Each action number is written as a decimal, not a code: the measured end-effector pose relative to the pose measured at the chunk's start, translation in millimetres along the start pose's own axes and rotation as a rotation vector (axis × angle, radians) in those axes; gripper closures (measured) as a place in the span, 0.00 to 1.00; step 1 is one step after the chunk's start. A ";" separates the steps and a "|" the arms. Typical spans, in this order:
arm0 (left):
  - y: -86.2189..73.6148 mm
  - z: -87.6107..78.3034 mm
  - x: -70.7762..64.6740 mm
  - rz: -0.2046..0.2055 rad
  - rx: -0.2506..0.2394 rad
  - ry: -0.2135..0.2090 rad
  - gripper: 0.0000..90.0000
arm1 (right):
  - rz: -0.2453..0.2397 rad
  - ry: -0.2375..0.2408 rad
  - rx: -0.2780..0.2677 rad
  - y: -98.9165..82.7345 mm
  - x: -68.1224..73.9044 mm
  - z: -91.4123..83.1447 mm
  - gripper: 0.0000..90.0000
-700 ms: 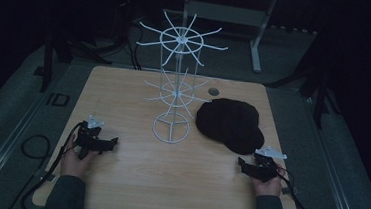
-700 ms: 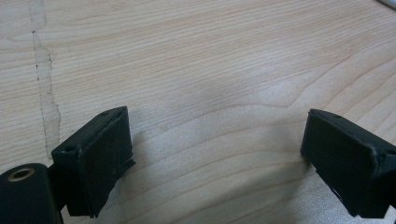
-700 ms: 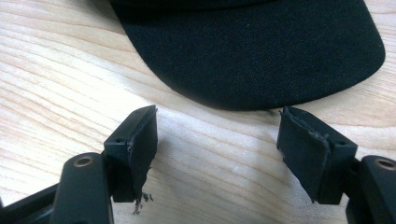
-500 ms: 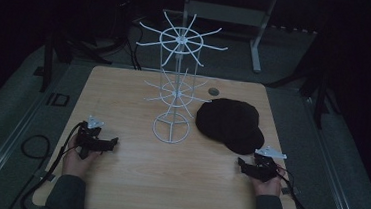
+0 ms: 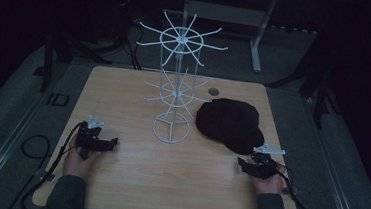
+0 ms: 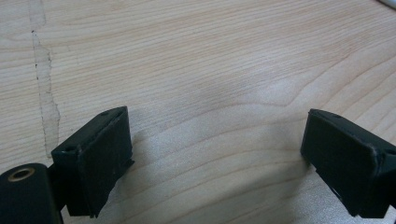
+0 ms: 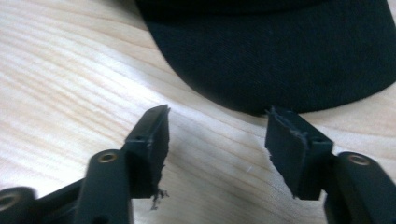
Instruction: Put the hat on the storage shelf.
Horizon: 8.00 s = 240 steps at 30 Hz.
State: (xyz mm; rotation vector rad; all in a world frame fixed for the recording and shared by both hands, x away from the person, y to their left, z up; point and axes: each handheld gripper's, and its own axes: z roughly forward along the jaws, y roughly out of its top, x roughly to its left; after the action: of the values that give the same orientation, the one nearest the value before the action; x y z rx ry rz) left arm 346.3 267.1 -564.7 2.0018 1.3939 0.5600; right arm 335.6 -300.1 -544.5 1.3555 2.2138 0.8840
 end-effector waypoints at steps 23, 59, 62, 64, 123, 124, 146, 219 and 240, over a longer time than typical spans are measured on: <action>-0.1 -0.4 -0.3 -0.001 0.002 -0.001 0.11 | -0.155 0.053 -0.008 89.0 14.9 -17.6 0.25; -0.1 -0.4 -0.3 -0.001 0.001 0.000 0.11 | -0.198 0.011 0.018 161.4 20.6 39.3 0.11; -0.1 -0.4 -0.3 -0.001 0.001 0.000 0.11 | -0.193 0.006 0.053 158.9 22.6 47.6 0.11; -0.1 -0.3 -0.3 -0.001 0.001 0.000 0.11 | -0.188 0.004 0.075 156.6 22.6 51.6 0.11; -0.2 -0.3 -0.4 -0.001 0.000 0.000 0.11 | 0.219 0.223 -0.175 157.2 -33.0 -10.6 0.97; -0.2 -0.3 -0.4 -0.001 0.000 0.000 0.11 | 0.224 0.226 -0.182 157.3 -34.4 -12.3 0.97; -0.2 -0.4 -0.5 -0.002 0.000 0.000 0.11 | 0.246 0.214 -0.253 164.6 -46.3 -38.8 0.97; 0.0 -0.6 -0.2 0.001 0.004 -0.001 0.11 | 0.203 0.287 -0.480 243.4 -55.0 -144.5 0.97; 0.0 -0.7 -0.1 0.003 0.006 -0.001 0.11 | 0.168 0.296 -0.551 272.9 -56.0 -176.4 0.97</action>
State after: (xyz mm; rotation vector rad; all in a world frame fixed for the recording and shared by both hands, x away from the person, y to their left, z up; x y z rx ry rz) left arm 345.8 267.2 -564.2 2.0088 1.3938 0.5574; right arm 426.5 -314.1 -227.8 1.2017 1.8484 1.6989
